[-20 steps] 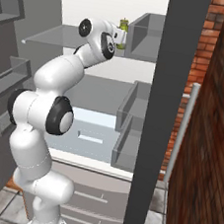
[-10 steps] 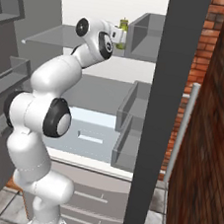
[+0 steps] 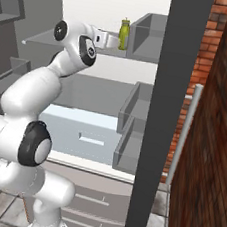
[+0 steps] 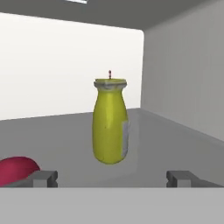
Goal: Move the radish and lemonade from the second highest shelf to the top shelf to make space. Then, place the pitcher from the counter on the cleared second highest shelf.
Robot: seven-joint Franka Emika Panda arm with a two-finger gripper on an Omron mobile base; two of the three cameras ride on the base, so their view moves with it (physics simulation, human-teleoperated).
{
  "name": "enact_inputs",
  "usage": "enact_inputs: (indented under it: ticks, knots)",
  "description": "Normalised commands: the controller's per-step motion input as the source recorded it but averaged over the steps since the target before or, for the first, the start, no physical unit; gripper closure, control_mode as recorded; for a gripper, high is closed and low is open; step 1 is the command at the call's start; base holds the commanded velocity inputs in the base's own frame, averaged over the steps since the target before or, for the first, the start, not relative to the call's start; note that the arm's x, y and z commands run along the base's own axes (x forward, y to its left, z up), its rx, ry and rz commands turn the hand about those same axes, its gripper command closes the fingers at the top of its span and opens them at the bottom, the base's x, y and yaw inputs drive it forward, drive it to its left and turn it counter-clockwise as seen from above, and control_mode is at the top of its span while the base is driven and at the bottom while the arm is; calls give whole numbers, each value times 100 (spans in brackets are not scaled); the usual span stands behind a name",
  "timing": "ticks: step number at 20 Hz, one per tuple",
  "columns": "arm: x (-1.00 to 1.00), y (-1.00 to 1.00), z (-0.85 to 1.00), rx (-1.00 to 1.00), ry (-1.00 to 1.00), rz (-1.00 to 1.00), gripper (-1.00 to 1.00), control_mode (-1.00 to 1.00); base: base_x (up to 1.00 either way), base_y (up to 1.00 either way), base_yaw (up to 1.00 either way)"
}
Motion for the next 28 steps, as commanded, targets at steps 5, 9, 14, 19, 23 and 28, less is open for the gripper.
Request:
enact_inputs:
  ticks: [5,9,14,19,23,28]
  knots:
    - [-100,3,0,13,6,5,-100,-100,0,0,0]
    - [-100,0,-5,18,9,10,-100,-100,0,0,0]
    - [-100,10,-29,17,13,17,-100,-100,0,0,0]
    - [-100,22,-36,9,16,17,-100,-100,0,0,0]
    - [-92,20,-38,1,14,15,-100,-100,0,0,0]
    - [-78,19,-15,-8,10,4,-100,-100,0,0,0]
